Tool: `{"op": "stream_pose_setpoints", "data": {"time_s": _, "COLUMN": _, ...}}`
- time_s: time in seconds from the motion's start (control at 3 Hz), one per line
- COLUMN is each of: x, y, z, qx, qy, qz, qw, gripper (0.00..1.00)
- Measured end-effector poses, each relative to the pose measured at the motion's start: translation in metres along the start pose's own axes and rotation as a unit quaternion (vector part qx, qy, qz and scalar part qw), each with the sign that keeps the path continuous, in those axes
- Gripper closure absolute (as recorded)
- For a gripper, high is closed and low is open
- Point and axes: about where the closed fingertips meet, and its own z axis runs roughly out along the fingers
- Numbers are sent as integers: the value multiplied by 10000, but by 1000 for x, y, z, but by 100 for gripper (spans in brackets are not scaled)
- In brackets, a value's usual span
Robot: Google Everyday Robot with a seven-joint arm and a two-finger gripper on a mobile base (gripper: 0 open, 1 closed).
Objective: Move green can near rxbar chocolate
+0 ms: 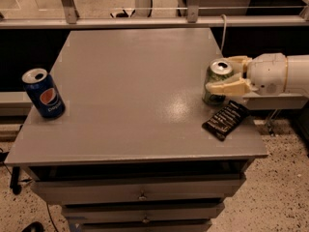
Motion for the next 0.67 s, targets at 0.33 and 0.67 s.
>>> {"op": "stream_pose_setpoints", "data": {"time_s": 0.33, "x": 4, "y": -4, "z": -1, "qx": 48, "qy": 57, "qz": -81, "qw": 9999, "gripper": 16}}
{"op": "stream_pose_setpoints", "data": {"time_s": 0.67, "x": 9, "y": -6, "z": -4, "qx": 81, "qy": 131, "qz": -80, "qw": 9998, "gripper": 0}}
